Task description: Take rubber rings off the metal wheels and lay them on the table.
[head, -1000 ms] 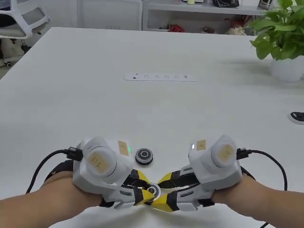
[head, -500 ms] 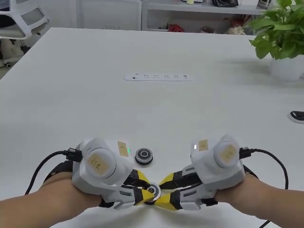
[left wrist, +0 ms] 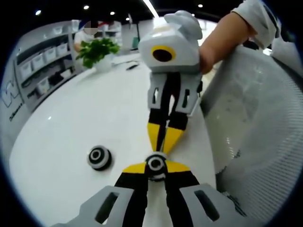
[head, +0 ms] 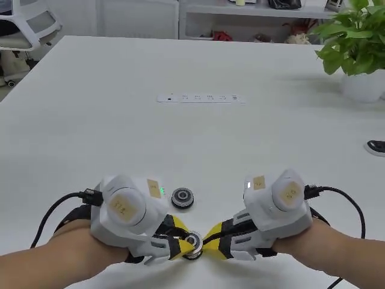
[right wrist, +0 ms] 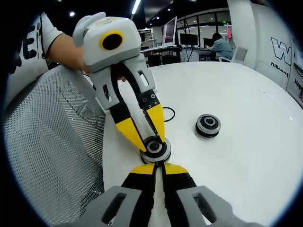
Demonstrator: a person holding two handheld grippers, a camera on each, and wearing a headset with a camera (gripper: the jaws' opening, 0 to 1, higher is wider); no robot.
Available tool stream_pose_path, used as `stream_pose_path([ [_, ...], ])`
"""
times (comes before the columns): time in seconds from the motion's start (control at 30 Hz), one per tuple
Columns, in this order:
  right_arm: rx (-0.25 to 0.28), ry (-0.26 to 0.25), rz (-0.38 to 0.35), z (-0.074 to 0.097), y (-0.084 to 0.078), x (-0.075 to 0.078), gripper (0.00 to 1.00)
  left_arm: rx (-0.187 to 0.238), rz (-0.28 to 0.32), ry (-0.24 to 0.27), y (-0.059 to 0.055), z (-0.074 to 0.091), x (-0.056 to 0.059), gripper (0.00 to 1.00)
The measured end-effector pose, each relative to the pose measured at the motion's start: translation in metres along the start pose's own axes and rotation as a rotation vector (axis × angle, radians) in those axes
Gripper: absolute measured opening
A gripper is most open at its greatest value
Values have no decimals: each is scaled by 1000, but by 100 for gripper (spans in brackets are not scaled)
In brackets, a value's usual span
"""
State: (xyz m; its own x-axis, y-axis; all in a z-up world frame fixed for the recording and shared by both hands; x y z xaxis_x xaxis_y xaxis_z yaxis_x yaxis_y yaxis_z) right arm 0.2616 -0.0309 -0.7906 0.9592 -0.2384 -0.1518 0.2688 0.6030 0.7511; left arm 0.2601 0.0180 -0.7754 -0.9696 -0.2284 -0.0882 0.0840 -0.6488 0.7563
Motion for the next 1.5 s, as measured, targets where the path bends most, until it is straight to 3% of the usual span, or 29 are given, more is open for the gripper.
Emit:
stream_pose_path([
  [0.3, -4, -8, -29, 0, -1, 2, 0, 0, -7, 1, 0, 0, 1, 14],
  [0.53, 8, -3, -118, 2, -2, 5, 0, -4, -11, 4, 0, 0, 1, 14],
  [0.73, 21, -10, -143, 4, 0, 7, 0, -6, -12, 5, 0, 0, 1, 14],
  [0.93, 78, -11, -223, 8, 7, 12, 0, -8, -13, 8, 0, 0, 1, 14],
  [1.5, 105, 4, -268, 7, 11, 10, 0, -17, -10, 18, 1, 0, 0, 13],
])
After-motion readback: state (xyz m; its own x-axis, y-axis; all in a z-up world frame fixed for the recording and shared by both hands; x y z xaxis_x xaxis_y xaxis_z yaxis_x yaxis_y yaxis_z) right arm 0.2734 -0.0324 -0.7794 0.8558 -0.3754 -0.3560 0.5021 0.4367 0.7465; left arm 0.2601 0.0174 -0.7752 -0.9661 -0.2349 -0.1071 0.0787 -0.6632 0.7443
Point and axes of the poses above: the centre of the closed fingertips' face, and the gripper's own axes: z roughly backward along the fingers, x roughly to its right, y roughly out of its top, the point moved 3 cm from there along z, roughly backward along the fingers, and after that the axes turned 3 degrees about -z, right-handed, at the moved point
